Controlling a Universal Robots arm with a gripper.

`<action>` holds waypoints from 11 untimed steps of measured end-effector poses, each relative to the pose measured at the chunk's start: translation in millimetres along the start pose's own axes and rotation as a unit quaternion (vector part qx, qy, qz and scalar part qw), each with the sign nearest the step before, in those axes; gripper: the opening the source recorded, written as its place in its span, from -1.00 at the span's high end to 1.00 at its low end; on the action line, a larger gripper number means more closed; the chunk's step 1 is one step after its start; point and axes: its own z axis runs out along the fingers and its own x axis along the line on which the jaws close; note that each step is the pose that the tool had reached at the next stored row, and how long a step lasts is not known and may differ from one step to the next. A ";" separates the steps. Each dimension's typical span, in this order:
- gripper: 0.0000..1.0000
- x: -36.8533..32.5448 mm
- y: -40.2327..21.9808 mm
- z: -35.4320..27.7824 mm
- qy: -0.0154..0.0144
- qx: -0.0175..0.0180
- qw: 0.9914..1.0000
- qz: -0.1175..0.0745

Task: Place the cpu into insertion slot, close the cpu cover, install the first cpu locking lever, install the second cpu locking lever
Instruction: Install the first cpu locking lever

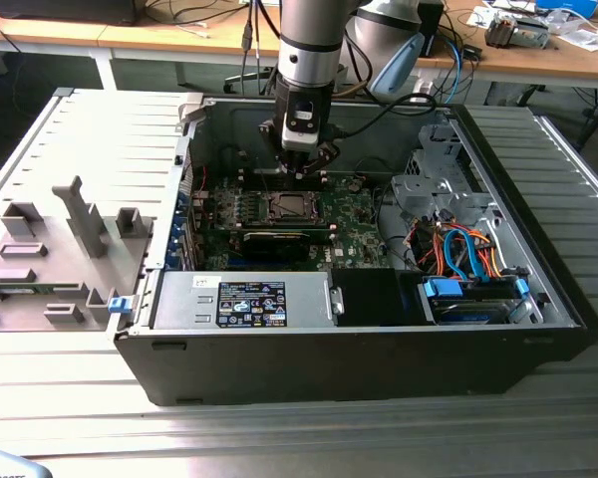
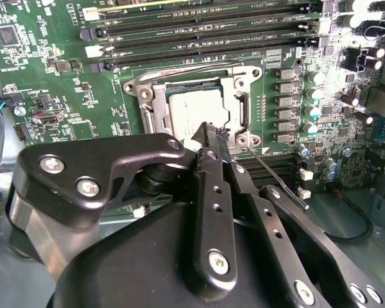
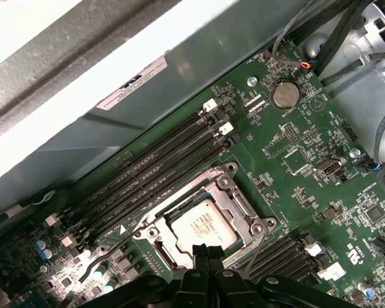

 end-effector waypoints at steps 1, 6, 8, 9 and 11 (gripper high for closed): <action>0.79 0.0 0.0 0.0 0.000 0.000 1.000 0.000; 0.79 0.0 0.0 0.0 0.000 0.000 1.000 -0.002; 0.79 0.0 0.0 0.0 0.000 0.000 1.000 -0.003; 0.79 0.0 0.0 0.0 0.000 0.000 1.000 -0.003; 0.79 0.0 0.0 0.0 0.000 0.000 1.000 -0.004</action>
